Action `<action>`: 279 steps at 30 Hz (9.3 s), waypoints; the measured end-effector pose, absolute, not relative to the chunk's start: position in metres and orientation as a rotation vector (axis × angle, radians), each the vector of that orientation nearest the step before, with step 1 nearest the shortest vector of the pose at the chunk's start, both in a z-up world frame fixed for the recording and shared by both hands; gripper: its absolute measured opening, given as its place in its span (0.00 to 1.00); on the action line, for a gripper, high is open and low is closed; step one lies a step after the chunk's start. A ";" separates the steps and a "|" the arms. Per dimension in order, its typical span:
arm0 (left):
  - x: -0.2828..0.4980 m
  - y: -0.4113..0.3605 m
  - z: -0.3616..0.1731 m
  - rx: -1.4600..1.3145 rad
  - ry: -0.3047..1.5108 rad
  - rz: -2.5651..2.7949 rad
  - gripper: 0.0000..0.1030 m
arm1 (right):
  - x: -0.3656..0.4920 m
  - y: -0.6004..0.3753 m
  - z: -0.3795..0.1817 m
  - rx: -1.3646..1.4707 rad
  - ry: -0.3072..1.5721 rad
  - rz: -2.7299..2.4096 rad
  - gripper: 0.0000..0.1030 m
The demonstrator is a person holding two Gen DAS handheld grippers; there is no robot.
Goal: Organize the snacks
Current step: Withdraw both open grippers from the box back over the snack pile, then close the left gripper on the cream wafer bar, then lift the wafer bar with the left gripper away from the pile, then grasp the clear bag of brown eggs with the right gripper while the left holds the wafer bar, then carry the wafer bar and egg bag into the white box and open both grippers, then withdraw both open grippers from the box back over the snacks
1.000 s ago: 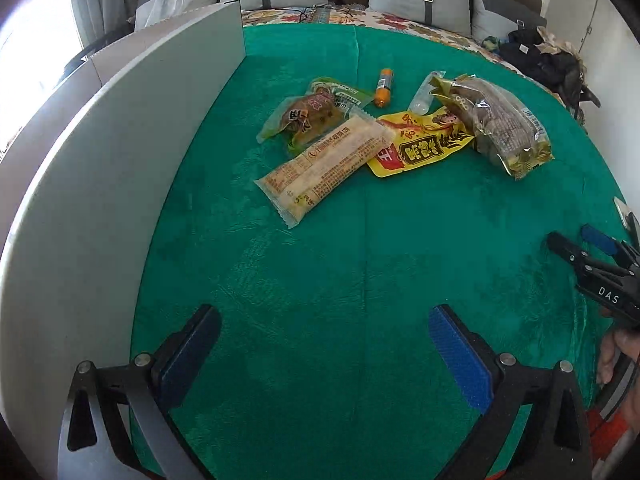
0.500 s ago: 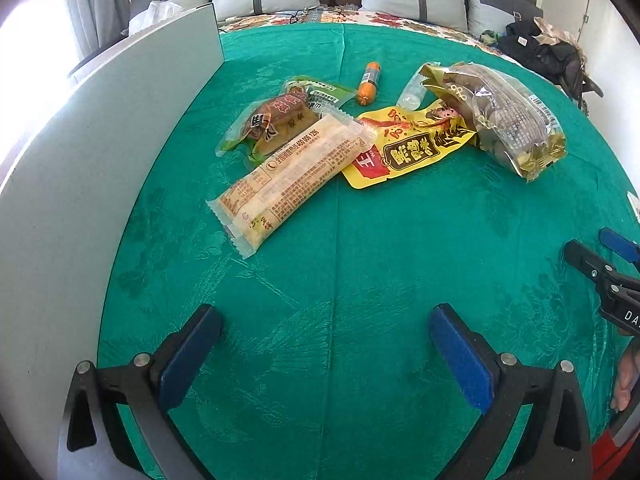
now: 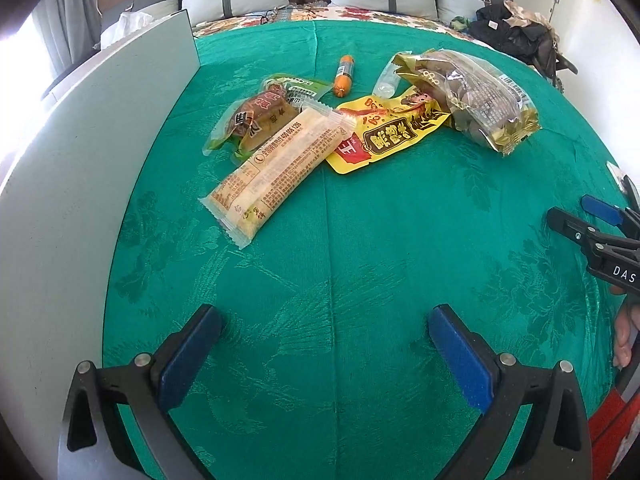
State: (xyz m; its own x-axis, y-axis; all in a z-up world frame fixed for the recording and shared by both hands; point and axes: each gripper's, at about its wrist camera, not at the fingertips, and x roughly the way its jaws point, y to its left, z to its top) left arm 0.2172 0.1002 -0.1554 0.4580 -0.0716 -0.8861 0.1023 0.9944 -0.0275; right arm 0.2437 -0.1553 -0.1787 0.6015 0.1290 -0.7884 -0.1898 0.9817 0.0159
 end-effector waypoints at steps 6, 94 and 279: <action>0.252 0.113 -0.121 0.038 1.049 -0.129 1.00 | 0.244 -0.155 -0.179 -0.072 0.907 0.185 0.93; 0.218 0.112 -0.162 0.048 0.966 -0.107 1.00 | 0.277 -0.116 -0.092 -0.130 0.821 0.322 0.91; 0.250 0.055 -0.146 0.063 1.092 -0.176 0.99 | 0.238 -0.262 -0.173 0.082 0.890 -0.133 0.87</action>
State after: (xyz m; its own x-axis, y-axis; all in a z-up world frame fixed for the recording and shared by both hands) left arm 0.2497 0.0555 -0.1457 0.4480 -0.1115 -0.8871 0.1733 0.9842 -0.0362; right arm 0.2376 -0.2617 -0.1727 0.6223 -0.0819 -0.7785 0.1498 0.9886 0.0158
